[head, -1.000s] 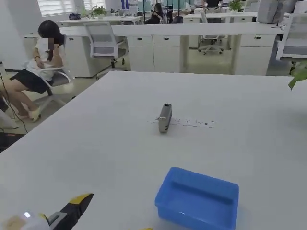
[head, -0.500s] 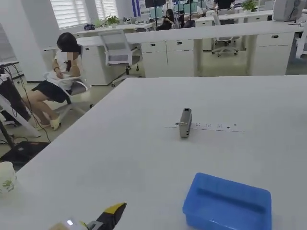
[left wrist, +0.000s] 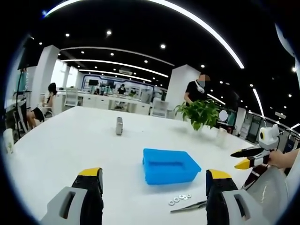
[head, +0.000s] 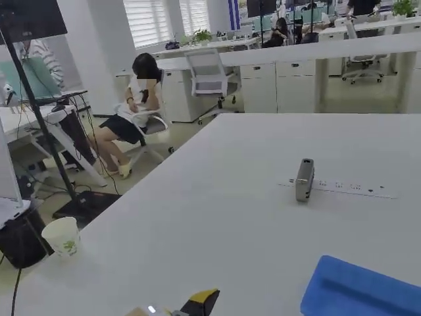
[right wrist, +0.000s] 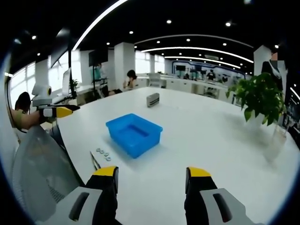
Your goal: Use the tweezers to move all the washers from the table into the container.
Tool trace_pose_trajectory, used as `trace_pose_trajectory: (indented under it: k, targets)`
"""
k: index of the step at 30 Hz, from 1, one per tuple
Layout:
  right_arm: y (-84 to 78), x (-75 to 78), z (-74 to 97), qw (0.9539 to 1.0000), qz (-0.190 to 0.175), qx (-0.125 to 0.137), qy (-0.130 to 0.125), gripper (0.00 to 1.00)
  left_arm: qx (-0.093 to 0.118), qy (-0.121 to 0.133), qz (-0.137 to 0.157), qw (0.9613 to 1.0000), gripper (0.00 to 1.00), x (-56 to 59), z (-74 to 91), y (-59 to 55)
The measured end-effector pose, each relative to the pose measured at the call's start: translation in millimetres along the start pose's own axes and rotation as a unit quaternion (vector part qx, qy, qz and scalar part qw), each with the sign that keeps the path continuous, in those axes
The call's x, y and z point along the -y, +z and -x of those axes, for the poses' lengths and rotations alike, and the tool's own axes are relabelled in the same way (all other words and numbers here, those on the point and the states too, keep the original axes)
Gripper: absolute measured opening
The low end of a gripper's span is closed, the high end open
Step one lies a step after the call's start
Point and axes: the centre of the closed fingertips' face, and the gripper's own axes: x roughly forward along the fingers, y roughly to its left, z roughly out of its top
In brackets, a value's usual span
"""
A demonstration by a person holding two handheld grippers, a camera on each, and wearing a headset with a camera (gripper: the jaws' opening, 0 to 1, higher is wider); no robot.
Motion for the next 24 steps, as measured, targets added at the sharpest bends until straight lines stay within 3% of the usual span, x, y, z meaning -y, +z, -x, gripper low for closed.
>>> trace_pose_trajectory:
  k: [8,11,13,14,17,20,24]
  targets:
    - [0.5,2.8,2.0,1.0,0.0,0.006,-0.003,0.54,0.005,0.006,-0.003,1.0,0.91,-1.4,1.3,2.3]
    - [6.7,6.0,6.9,0.9996,0.002,0.025,-0.015,0.53,0.002,0.008,-0.007,0.9999,0.9,-2.0,1.7,1.4]
    - [11.4,9.6,10.5,0.9989,0.003,0.036,-0.03,0.52,-0.014,0.004,-0.007,0.9999,0.87,-0.5,1.0,-3.2]
    - [11.7,10.8,11.3,0.9988,0.005,0.036,-0.034,0.51,-0.051,-0.003,-0.008,0.9987,0.85,0.7,1.1,-14.7]
    - [4.9,13.0,12.5,0.9989,0.019,0.014,-0.041,0.43,-0.109,-0.022,-0.028,0.9935,0.82,5.8,-0.4,-32.9]
    - [3.3,12.0,11.2,0.9988,0.028,0.006,-0.041,0.4,-0.139,-0.056,-0.021,0.9885,0.74,18.9,-1.7,-42.4]
    - [1.6,12.0,10.4,0.9987,0.029,-0.002,-0.043,0.4,-0.18,-0.084,-0.003,0.98,0.62,21.7,-0.4,-56.6]
